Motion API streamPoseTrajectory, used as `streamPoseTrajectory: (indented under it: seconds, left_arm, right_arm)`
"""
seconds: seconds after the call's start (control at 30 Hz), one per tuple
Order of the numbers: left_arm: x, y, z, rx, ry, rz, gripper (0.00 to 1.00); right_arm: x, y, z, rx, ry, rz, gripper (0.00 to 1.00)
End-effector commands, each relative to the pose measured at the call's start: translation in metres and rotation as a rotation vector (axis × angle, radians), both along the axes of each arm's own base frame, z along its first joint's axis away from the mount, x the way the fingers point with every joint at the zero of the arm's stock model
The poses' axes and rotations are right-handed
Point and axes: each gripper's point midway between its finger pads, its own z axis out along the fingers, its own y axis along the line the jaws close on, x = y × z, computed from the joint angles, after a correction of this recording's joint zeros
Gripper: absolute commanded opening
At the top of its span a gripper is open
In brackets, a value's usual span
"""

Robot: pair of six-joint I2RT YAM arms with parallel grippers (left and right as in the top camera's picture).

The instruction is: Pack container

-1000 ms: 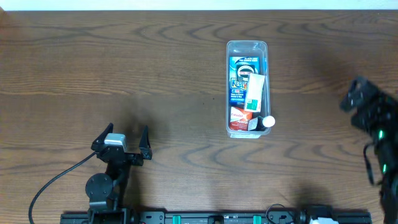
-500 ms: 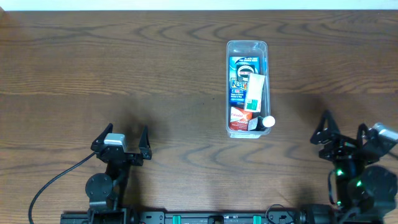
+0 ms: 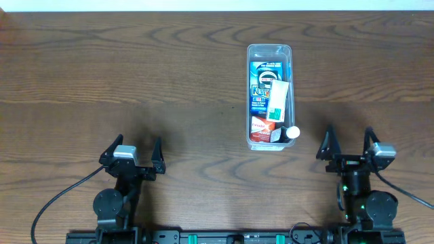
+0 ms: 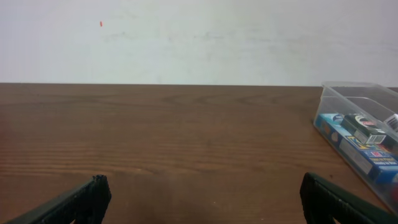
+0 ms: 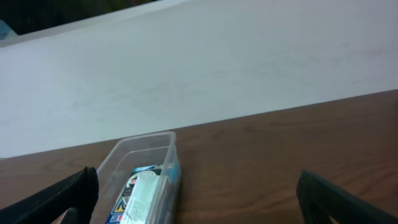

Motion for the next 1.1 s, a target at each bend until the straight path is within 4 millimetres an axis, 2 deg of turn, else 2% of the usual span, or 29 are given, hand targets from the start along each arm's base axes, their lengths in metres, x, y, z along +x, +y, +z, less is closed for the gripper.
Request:
streamPoseTrajectory:
  seconds: [0.0,0.23,0.53,1.07]
  left_arm:
    - [-0.001,-0.001,-0.015,0.014,0.045,-0.008,0.98]
    - [-0.001,-0.001,-0.015,0.015,0.045,-0.008,0.98]
    - [-0.001,-0.001,-0.015,0.014,0.045,-0.008,0.98]
    - [-0.001,-0.001,-0.015,0.014,0.045,-0.008,0.98]
  right_arm:
    - [-0.003,0.009,-0.006,-0.019,-0.023,0.04,0.99]
    - [-0.002,0.01,-0.02,-0.039,-0.009,0.046,0.99]
    - [-0.002,0.016,-0.055,-0.202,0.117,0.081,0.99]
    - [-0.002,0.015,-0.055,-0.204,0.116,0.08,0.99]
